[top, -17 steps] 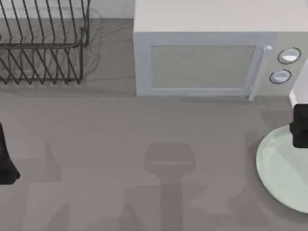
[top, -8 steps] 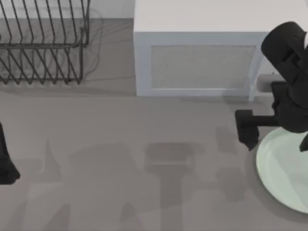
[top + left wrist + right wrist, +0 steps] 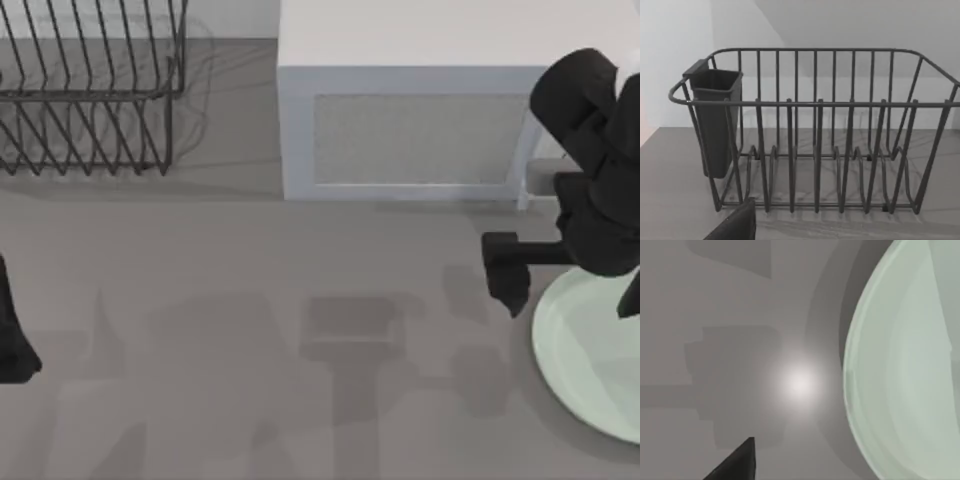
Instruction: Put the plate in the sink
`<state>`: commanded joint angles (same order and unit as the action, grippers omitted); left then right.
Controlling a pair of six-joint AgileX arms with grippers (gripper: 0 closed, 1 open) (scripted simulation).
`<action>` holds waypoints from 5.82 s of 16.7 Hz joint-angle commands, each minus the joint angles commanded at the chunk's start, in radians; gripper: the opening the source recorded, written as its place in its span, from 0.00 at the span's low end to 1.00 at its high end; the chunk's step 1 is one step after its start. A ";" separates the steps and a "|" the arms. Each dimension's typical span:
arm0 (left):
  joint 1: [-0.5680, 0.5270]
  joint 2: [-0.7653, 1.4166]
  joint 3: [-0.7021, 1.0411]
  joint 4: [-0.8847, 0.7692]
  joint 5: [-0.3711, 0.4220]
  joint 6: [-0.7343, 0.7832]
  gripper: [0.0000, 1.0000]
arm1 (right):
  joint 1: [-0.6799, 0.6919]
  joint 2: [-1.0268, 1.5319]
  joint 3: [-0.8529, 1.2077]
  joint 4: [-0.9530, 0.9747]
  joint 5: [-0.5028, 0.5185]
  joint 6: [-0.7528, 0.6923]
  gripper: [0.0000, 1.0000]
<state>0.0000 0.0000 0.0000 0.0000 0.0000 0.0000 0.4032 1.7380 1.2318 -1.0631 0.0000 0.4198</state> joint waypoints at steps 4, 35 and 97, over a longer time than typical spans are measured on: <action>0.000 0.000 0.000 0.000 0.000 0.000 1.00 | 0.002 0.051 -0.067 0.115 0.000 0.001 1.00; 0.000 0.000 0.000 0.000 0.000 0.000 1.00 | 0.008 0.178 -0.219 0.395 0.001 0.006 0.00; 0.000 0.000 0.000 0.000 0.000 0.000 1.00 | -0.485 0.973 1.671 -0.695 0.009 -0.478 0.75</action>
<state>0.0000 0.0000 0.0000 0.0000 0.0000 0.0000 -0.0821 2.7112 2.9024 -1.7585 0.0089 -0.0579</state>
